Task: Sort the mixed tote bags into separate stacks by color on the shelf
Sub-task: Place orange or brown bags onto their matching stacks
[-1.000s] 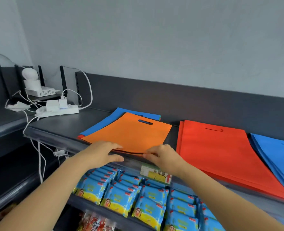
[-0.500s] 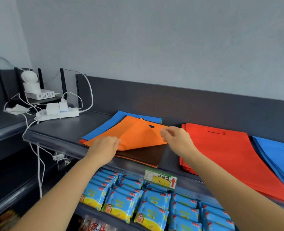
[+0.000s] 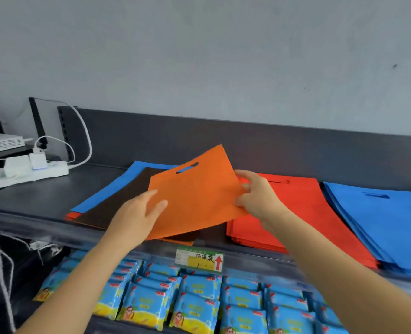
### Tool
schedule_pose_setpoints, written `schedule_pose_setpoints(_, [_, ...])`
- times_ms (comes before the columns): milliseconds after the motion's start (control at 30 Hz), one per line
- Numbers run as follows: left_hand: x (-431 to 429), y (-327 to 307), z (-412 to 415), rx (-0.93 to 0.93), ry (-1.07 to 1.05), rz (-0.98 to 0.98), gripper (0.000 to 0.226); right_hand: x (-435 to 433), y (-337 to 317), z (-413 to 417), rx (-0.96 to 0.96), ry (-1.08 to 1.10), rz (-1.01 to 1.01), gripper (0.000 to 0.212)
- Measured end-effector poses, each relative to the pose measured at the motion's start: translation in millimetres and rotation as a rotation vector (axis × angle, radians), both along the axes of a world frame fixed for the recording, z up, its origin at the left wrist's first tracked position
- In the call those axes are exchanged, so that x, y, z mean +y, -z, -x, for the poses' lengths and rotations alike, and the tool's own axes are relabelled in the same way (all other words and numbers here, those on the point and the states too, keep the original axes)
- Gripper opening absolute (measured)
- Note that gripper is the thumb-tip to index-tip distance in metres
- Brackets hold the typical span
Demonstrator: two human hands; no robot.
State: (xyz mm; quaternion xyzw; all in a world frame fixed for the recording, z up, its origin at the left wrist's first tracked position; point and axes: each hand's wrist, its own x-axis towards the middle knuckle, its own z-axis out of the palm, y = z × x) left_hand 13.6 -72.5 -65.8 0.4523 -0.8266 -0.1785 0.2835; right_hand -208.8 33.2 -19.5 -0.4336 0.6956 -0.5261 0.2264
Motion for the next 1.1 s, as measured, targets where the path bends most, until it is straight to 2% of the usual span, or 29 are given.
schedule_pose_setpoints(67, [-2,-5,19,-0.007,-0.037,-0.134,0.069,17,-10,16,0.060,0.038,0.092,0.066])
schedule_pose_setpoints(167, [11,-11,58,0.188,0.009,-0.326,0.072,50,-26,43,0.071,0.125,0.199,0.064])
schedule_pose_setpoints(200, [17,-13,72,0.269,0.045,-0.381,0.065,61,-30,54,0.044,0.151,0.223,0.062])
schedule_pose_setpoints(300, [37,-17,115,0.509,0.216,-0.539,0.026,95,-36,89,-0.034,0.229,0.269,0.057])
schedule_pose_setpoints(400, [59,-24,156,0.581,0.318,-0.498,0.026,133,-33,127,-0.048,0.317,0.258,0.055])
schedule_pose_setpoints(567, [114,-31,234,0.497,0.398,-0.299,0.043,195,-11,200,0.051,0.474,0.182,0.056])
schedule_pose_setpoints(800, [203,-23,364,0.294,0.375,-0.078,0.065,292,0,312,0.269,0.597,0.067,0.056])
schedule_pose_setpoints(967, [279,-18,455,0.189,0.447,-0.132,0.078,365,6,396,0.351,0.712,-0.023,0.054])
schedule_pose_setpoints(1100, [332,-16,515,0.132,0.559,-0.125,0.079,422,13,451,0.364,0.824,-0.111,0.056])
